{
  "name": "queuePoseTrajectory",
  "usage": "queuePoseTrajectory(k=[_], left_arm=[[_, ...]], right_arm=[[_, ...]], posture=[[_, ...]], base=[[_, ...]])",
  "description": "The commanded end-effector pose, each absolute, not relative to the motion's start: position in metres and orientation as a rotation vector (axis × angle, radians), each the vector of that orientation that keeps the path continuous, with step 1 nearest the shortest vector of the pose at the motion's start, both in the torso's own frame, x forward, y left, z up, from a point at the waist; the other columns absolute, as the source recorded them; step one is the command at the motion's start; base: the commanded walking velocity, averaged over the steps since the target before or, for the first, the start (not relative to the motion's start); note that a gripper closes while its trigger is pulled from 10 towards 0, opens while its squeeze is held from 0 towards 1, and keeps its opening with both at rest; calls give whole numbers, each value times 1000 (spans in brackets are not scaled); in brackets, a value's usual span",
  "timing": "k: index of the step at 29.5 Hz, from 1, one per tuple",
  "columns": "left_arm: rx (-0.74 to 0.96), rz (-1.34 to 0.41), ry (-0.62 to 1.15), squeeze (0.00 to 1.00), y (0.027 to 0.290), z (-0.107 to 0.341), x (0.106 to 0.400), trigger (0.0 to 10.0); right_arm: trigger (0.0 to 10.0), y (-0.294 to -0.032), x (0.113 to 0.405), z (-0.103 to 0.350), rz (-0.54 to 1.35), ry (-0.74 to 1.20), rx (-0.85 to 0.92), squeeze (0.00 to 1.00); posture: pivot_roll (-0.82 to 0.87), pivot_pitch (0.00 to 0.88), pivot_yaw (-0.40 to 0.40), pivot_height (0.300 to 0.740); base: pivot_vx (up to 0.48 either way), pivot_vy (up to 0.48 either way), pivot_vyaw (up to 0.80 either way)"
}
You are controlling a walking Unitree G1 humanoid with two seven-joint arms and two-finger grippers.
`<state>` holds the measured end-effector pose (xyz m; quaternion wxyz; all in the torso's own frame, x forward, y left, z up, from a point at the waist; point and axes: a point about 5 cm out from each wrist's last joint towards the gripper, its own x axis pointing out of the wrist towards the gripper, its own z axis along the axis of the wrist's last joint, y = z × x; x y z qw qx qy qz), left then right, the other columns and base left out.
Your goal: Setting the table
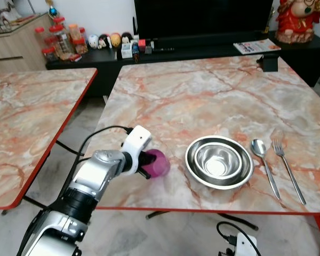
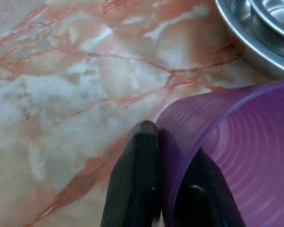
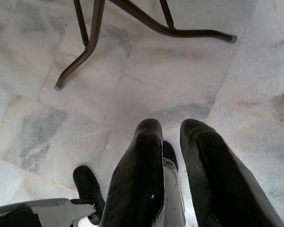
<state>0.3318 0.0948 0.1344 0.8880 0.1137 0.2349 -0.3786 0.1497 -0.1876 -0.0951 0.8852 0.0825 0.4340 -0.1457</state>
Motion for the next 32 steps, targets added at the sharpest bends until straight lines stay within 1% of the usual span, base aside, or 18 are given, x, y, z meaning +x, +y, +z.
queuePoseTrajectory(k=[1, 9, 13, 15, 23, 27, 28, 29, 30, 31, 32], left_arm=[[284, -792, 494, 0, 97, 138, 336, 10000], [328, -826, 492, 0, 96, 141, 339, 10000], [323, -833, 491, 0, 95, 141, 339, 10000], [296, -856, 484, 0, 87, 141, 338, 10000], [260, -879, 467, 0, 77, 141, 337, 10000], [261, -875, 464, 0, 75, 142, 337, 10000], [265, -875, 462, 267, 76, 142, 337, 10000], [272, -870, 461, 643, 77, 142, 337, 10000], [278, -865, 461, 922, 78, 142, 338, 10000], [278, -865, 461, 922, 78, 142, 338, 10000], [281, -858, 462, 1000, 79, 142, 338, 10000]], right_arm=[[10000, -185, 148, -96, -313, 902, 185, 0], [10000, -184, 147, -96, -320, 904, 192, 0], [10000, -184, 147, -96, -321, 902, 194, 0], [10000, -184, 147, -96, -322, 902, 197, 0], [10000, -185, 145, -97, -325, 905, 196, 0], [10000, -185, 145, -97, -326, 905, 195, 0], [10000, -186, 144, -97, -327, 906, 194, 0], [10000, -186, 144, -97, -328, 906, 193, 0], [10000, -186, 144, -97, -327, 906, 192, 0], [10000, -186, 144, -97, -327, 906, 192, 0], [10000, -186, 144, -97, -326, 906, 191, 0]], posture=[[-27, 0, 116, 740], [-24, 0, 126, 740], [-27, 0, 127, 740], [-25, 0, 126, 740], [-31, 0, 125, 740], [-30, 0, 123, 740], [-30, 0, 123, 740], [-29, 0, 122, 740], [-28, 0, 121, 740], [-28, 0, 121, 740], [-28, 0, 121, 740]], base=[[0, 0, 0], [0, 0, 0], [0, 0, 0], [0, 0, 0], [0, 0, 0], [0, 0, 0], [0, 0, 0], [0, 0, 0], [0, 0, 0], [0, 0, 0], [0, 0, 0]])
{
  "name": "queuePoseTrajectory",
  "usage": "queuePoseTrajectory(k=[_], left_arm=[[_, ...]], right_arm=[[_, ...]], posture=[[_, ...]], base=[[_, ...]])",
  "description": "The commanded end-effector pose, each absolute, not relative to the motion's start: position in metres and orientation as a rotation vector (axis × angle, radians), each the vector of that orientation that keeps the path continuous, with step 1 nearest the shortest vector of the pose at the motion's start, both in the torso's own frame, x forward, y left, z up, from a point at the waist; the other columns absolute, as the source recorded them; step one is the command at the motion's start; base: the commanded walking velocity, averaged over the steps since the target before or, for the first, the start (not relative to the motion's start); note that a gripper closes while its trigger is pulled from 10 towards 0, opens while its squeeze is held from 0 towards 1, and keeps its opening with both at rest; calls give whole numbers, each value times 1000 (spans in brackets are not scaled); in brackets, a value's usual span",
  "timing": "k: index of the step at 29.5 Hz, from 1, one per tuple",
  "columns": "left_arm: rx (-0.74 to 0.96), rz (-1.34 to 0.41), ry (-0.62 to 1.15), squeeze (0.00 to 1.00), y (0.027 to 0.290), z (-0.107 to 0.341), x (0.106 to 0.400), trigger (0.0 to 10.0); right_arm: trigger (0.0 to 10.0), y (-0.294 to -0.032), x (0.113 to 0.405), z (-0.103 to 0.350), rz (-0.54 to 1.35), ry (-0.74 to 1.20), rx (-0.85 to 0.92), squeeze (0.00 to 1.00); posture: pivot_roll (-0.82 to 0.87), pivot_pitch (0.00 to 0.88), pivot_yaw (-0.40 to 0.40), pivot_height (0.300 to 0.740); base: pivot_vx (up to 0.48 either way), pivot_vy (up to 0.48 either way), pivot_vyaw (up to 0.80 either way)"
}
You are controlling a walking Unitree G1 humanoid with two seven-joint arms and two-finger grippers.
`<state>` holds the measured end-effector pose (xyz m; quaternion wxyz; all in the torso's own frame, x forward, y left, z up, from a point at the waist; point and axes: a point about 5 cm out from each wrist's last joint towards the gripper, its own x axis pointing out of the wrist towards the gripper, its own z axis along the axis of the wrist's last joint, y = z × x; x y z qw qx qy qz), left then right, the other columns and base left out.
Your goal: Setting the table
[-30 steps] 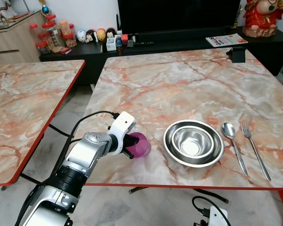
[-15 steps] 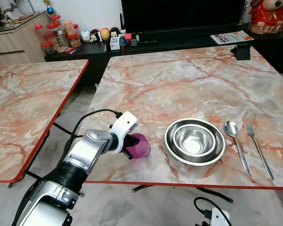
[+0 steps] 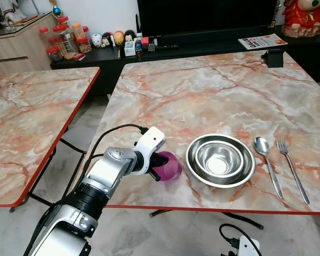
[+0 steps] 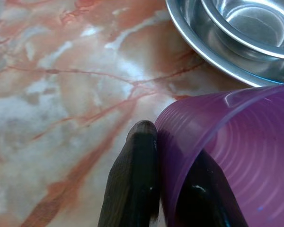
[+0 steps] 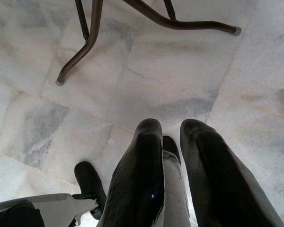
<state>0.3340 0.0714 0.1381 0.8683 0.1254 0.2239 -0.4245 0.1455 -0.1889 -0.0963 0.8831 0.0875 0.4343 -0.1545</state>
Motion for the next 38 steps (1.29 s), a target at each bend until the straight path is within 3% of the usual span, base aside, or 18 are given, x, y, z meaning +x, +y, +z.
queuePoseTrajectory(k=[1, 2, 3, 4, 16, 17, 21, 22, 23, 32, 33, 37, 38], left_arm=[[285, -851, 463, 1000, 81, 142, 339, 10000], [285, -849, 461, 706, 82, 143, 339, 10000], [284, -848, 460, 706, 82, 144, 339, 10000], [289, -843, 457, 0, 83, 144, 339, 10000], [293, -839, 460, 0, 86, 146, 340, 10000], [299, -850, 461, 1000, 86, 146, 339, 10000], [304, -861, 464, 1000, 85, 145, 338, 10000], [304, -860, 464, 718, 85, 145, 338, 10000], [307, -858, 463, 0, 85, 146, 338, 10000], [320, -882, 467, 0, 87, 147, 337, 10000], [319, -897, 468, 1000, 86, 147, 336, 10000], [319, -898, 469, 1000, 86, 146, 335, 10000], [324, -896, 471, 0, 86, 146, 336, 10000]], right_arm=[[10000, -186, 144, -97, -326, 905, 190, 0], [10000, -186, 144, -97, -325, 906, 190, 0], [10000, -186, 144, -97, -324, 906, 190, 0], [10000, -186, 144, -97, -324, 906, 191, 0], [10000, -186, 144, -97, -320, 908, 189, 0], [10000, -186, 145, -97, -319, 907, 189, 0], [10000, -186, 145, -97, -320, 904, 190, 0], [10000, -186, 145, -97, -321, 904, 190, 0], [10000, -186, 145, -97, -321, 904, 191, 0], [10000, -185, 146, -97, -315, 908, 193, 0], [10000, -185, 146, -97, -315, 907, 194, 0], [10000, -184, 146, -97, -314, 907, 194, 0], [10000, -184, 146, -97, -313, 908, 195, 0]], posture=[[-26, 0, 120, 740], [-26, 0, 120, 740], [-26, 0, 120, 740], [-25, 0, 119, 740], [-23, 0, 115, 740], [-25, 0, 117, 740], [-26, 0, 118, 740], [-26, 0, 118, 740], [-27, 0, 118, 740], [-22, 0, 119, 740], [-22, 0, 119, 740], [-23, 0, 121, 740], [-24, 0, 121, 740]], base=[[0, 0, 0], [0, 0, 0], [0, 0, 0], [0, 0, 0], [0, 0, 0], [0, 0, 0], [0, 0, 0], [0, 0, 0], [0, 0, 0], [0, 0, 0], [0, 0, 0], [0, 0, 0], [0, 0, 0]])
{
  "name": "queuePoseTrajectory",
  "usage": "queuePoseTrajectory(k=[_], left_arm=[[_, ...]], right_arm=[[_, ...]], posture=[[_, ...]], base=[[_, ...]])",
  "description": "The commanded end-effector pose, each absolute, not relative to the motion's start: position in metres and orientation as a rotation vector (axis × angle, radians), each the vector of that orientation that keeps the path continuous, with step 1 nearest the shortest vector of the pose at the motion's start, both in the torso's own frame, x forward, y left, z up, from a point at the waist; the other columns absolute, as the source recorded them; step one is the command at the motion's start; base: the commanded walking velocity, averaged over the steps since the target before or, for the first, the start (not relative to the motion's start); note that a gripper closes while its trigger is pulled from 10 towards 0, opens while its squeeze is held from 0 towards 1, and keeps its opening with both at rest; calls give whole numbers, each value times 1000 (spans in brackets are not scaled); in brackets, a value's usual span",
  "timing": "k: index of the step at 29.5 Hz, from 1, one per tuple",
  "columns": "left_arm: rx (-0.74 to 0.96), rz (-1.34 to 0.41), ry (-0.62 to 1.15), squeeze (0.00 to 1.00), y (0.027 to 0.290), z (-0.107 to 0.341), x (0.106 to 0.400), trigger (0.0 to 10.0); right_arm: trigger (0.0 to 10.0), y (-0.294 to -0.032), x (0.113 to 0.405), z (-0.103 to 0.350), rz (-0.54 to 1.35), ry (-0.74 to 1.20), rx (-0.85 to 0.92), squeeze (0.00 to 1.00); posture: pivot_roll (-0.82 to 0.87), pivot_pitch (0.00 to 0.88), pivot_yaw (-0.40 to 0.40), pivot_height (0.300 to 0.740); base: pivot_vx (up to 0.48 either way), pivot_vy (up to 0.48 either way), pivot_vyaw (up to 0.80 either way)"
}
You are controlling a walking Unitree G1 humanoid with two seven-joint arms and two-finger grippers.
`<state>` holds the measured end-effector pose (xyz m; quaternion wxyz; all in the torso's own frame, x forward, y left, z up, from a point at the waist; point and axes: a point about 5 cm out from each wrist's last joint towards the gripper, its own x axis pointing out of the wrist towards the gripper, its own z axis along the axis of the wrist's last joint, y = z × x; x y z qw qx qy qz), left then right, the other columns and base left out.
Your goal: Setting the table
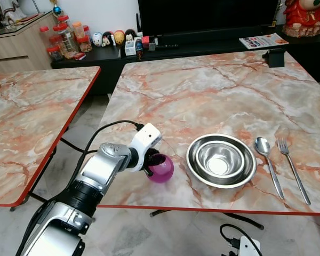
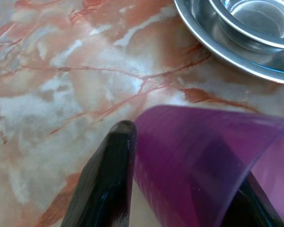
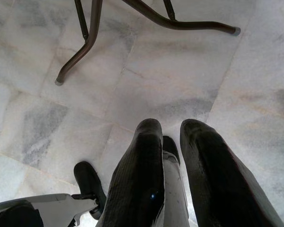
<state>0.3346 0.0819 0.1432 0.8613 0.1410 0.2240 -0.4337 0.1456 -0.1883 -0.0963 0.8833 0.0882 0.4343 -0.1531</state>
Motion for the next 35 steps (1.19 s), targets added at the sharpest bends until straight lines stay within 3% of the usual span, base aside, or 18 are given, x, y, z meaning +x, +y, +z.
queuePoseTrajectory(k=[1, 25, 35], left_arm=[[325, -895, 471, 0, 86, 146, 336, 10000], [335, -978, 560, 0, 100, 145, 329, 10000], [202, -963, 581, 0, 98, 157, 335, 10000]], right_arm=[[10000, -184, 146, -97, -313, 909, 195, 0], [10000, -180, 146, -98, -292, 920, 208, 0], [10000, -177, 144, -99, -291, 927, 221, 0]], posture=[[-23, 0, 120, 740], [-12, 0, 125, 740], [-9, 0, 132, 740]], base=[[0, 0, 0], [0, 0, 0], [0, 0, 0]])
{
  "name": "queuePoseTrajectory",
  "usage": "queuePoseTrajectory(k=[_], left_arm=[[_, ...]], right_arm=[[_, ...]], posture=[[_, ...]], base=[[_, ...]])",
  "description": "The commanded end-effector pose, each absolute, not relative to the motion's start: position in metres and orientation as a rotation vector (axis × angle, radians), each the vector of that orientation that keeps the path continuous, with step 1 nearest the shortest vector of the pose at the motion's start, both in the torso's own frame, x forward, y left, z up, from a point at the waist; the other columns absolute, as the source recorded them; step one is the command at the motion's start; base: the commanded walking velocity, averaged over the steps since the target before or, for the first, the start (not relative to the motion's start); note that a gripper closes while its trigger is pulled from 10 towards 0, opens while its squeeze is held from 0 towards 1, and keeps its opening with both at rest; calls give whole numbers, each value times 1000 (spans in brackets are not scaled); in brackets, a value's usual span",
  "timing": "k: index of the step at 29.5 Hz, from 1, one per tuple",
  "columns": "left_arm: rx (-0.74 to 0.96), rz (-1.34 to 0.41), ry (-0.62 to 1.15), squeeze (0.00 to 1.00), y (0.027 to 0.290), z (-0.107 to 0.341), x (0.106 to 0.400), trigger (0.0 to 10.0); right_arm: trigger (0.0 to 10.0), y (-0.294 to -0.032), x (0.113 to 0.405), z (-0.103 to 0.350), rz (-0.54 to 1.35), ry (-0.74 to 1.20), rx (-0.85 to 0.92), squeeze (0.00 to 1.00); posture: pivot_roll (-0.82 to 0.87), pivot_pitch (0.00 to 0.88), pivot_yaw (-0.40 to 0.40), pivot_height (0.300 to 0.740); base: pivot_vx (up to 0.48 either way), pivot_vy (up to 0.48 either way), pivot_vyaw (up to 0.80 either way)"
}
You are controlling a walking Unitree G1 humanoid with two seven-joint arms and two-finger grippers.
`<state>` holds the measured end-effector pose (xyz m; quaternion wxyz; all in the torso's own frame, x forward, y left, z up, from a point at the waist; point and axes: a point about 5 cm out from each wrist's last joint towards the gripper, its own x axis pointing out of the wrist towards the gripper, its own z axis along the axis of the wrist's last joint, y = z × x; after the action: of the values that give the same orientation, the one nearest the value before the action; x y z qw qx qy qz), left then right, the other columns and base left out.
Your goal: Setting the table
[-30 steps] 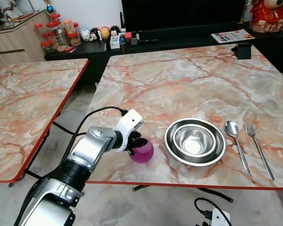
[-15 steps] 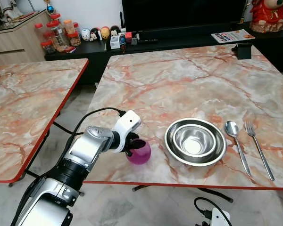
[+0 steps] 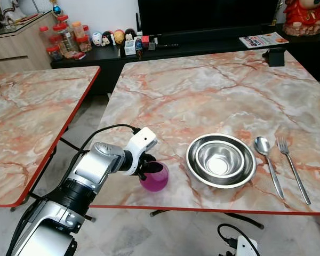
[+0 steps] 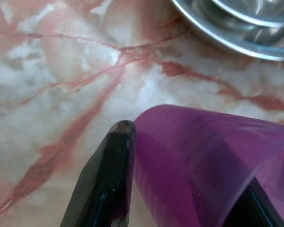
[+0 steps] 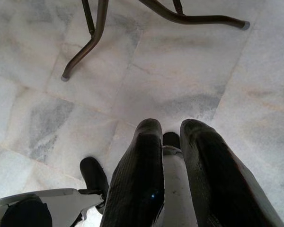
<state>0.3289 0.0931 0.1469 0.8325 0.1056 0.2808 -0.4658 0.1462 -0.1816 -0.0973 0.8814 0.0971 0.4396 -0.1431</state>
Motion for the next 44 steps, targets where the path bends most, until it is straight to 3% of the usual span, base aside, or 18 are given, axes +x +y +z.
queuePoseTrajectory(k=[1, 8, 10, 14, 23, 35, 44], left_arm=[[207, -960, 577, 0, 98, 158, 335, 10000], [355, -944, 496, 0, 100, 172, 343, 10000], [522, -957, 483, 0, 104, 169, 341, 10000], [606, -1082, 481, 0, 103, 166, 331, 10000], [631, -1199, 460, 0, 104, 169, 323, 10000], [644, -1108, 414, 0, 109, 179, 335, 10000], [582, -1279, 433, 0, 109, 178, 321, 10000]], right_arm=[[10000, -177, 144, -99, -292, 928, 222, 0], [10000, -177, 144, -99, -297, 927, 229, 0], [10000, -177, 144, -99, -293, 927, 228, 0], [10000, -178, 145, -98, -293, 927, 228, 0], [10000, -178, 143, -99, -295, 929, 230, 0], [10000, -178, 143, -99, -298, 930, 233, 0], [10000, -177, 144, -99, -296, 930, 235, 0]], posture=[[-9, 0, 133, 740], [-14, 0, 133, 740], [-10, 0, 129, 740], [-11, 0, 129, 740], [-11, 0, 129, 740], [-9, 0, 131, 740], [-7, 0, 133, 740]], base=[[0, 0, 0], [0, 0, 0], [0, 0, 0], [0, 0, 0], [0, 0, 0], [0, 0, 0], [0, 0, 0]])
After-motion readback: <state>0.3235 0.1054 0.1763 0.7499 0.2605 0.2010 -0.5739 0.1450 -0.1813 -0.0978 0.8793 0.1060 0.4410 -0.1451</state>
